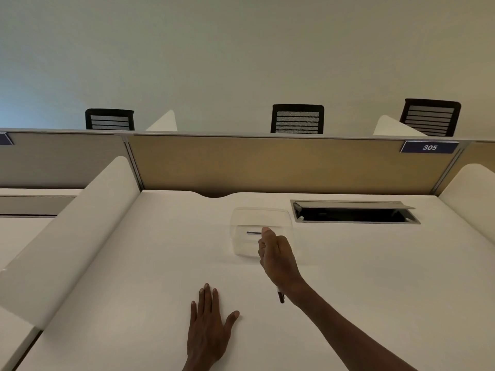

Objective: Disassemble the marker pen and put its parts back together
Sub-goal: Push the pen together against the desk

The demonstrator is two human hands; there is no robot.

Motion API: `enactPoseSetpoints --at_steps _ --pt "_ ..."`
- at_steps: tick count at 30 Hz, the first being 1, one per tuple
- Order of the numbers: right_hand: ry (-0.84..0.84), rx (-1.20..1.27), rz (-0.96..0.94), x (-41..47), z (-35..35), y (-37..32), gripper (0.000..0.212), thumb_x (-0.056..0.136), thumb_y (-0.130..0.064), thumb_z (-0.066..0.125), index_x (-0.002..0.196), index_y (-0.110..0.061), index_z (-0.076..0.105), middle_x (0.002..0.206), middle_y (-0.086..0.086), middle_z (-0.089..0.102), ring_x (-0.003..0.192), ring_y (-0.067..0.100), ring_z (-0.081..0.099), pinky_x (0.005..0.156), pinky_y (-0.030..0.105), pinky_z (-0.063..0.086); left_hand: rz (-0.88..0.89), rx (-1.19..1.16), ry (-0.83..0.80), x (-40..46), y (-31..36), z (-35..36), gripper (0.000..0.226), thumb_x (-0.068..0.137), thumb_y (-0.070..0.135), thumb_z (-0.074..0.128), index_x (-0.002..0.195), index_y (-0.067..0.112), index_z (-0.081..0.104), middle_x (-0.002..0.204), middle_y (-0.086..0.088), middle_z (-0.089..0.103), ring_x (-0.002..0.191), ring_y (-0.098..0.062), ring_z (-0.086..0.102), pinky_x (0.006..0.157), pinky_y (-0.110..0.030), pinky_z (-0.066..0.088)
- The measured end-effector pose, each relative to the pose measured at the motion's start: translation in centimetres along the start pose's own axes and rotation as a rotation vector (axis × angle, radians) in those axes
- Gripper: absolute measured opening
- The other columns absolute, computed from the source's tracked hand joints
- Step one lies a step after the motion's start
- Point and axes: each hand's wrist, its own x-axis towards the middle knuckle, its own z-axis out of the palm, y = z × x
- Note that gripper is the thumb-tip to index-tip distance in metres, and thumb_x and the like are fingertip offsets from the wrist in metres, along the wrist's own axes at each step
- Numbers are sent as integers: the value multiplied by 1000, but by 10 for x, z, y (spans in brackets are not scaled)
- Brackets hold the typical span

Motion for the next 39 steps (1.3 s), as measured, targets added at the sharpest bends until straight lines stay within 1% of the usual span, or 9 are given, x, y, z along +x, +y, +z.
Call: enactPoseSetpoints --at_steps 4,7,10,18,22,30,32,35,39 --pt "56 -107 -115 -1 2 8 55 94 -44 29 42 -27 22 38 -10 21 39 7 19 43 19 17 1 -11 -4 1 -1 2 93 90 73 18 152 10 -10 160 -3 -22 147 -16 -22 121 -37 -10" --pt "78 -142 -149 -1 3 12 53 90 -52 27 42 -28 24 38 -8 22 39 8 20 44 22 17 2 -18 -2 1 -1 2 92 90 73 18 153 11 -9 161 -3 -22 147 -16 -21 121 -38 -9" --pt "82 -157 -161 1 4 15 50 90 -52 27 48 -26 19 42 -8 19 44 9 17 47 30 17 0 -8 -4 1 -1 2 92 90 73 16 153 12 -10 161 -3 -22 148 -16 -21 121 -38 -9" --pt "92 -183 -174 1 1 21 53 91 -53 26 45 -27 20 41 -8 18 42 9 17 47 28 16 -1 -1 -7 1 -1 3 93 90 73 17 153 11 -10 161 -3 -22 147 -15 -22 121 -37 -10" --pt "96 -186 -167 2 1 22 52 91 -51 26 45 -28 21 41 -7 18 43 9 16 48 30 15 -2 10 -6 1 -1 3 93 89 74 15 153 11 -10 161 -3 -21 147 -16 -22 120 -37 -11" --pt "86 -186 -186 3 0 27 53 94 -49 26 44 -29 22 39 -7 21 40 9 20 44 20 16 9 13 13 0 -1 2 94 88 75 13 153 11 -8 161 -3 -22 147 -15 -22 120 -36 -11" --pt "87 -184 -178 3 0 29 54 94 -49 26 44 -28 23 39 -7 22 39 8 20 44 22 17 13 22 2 0 -1 2 93 89 74 14 153 11 -9 160 -3 -23 147 -16 -23 120 -36 -11" --pt "100 -137 -149 4 1 33 55 93 -52 28 45 -25 24 40 -9 22 41 6 20 45 27 18 -13 23 -8 2 0 1 93 89 74 16 154 11 -9 161 -4 -22 147 -15 -23 120 -38 -10" --pt "111 18 -45 9 -4 32 56 100 -48 33 51 -22 23 43 -10 23 41 8 19 42 24 18 -29 40 -27 3 3 -1 94 88 74 14 153 10 -10 160 -5 -24 148 -17 -21 120 -38 -10"
